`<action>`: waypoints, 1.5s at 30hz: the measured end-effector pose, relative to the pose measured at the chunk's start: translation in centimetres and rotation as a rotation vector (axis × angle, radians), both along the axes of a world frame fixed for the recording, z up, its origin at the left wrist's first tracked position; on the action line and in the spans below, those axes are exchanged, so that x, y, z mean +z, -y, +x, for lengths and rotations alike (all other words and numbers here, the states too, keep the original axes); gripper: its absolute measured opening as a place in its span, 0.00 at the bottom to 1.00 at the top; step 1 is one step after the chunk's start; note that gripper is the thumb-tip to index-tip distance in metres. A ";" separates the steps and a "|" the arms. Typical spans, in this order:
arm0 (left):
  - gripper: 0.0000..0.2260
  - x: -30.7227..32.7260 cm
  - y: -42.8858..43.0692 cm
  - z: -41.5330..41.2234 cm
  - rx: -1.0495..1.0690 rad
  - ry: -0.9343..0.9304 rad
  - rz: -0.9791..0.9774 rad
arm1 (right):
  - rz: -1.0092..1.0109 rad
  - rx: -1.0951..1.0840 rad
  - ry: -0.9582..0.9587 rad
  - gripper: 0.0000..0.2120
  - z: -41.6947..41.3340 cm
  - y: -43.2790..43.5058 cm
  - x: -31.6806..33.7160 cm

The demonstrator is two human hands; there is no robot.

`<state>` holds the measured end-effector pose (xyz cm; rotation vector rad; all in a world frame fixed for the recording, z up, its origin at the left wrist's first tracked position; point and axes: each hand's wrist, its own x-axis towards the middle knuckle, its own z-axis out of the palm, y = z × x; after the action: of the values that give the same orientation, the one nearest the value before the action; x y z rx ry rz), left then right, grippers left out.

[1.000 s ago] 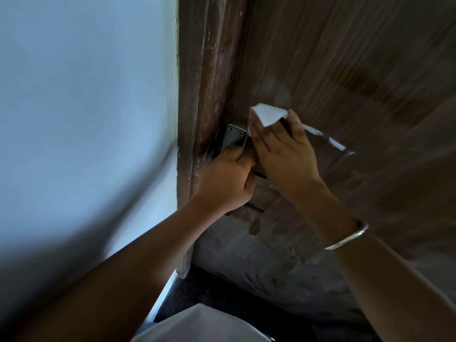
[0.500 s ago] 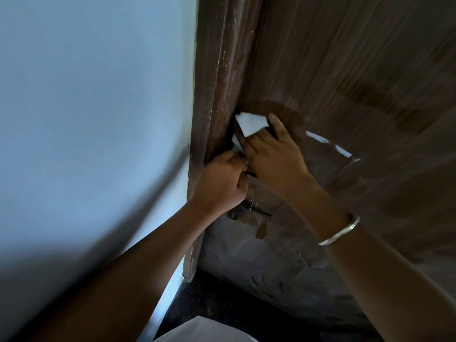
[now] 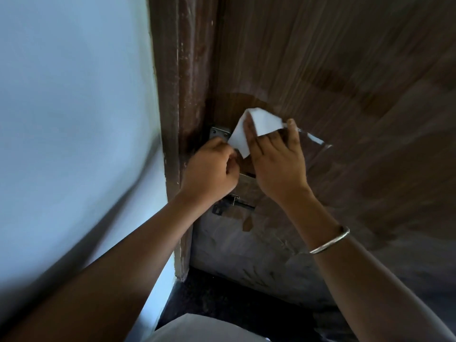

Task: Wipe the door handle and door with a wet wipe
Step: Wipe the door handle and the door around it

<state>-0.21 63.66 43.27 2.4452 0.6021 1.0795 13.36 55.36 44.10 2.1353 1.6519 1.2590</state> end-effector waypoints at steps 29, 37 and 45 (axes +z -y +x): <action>0.07 1.1 2.6 4.9 -0.067 0.197 -0.089 | 0.105 -0.021 -0.094 0.22 0.3 1.2 -2.1; 0.09 0.6 1.8 4.6 -0.071 0.177 -0.080 | 0.434 -0.241 -0.270 0.37 3.3 3.7 -2.2; 0.07 0.2 1.6 5.0 -0.126 0.124 -0.038 | 0.239 -0.207 -0.279 0.30 2.3 6.7 -6.0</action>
<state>4.82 62.01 43.50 2.3292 0.4191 1.1477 15.68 48.67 38.07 2.6521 1.3789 1.1933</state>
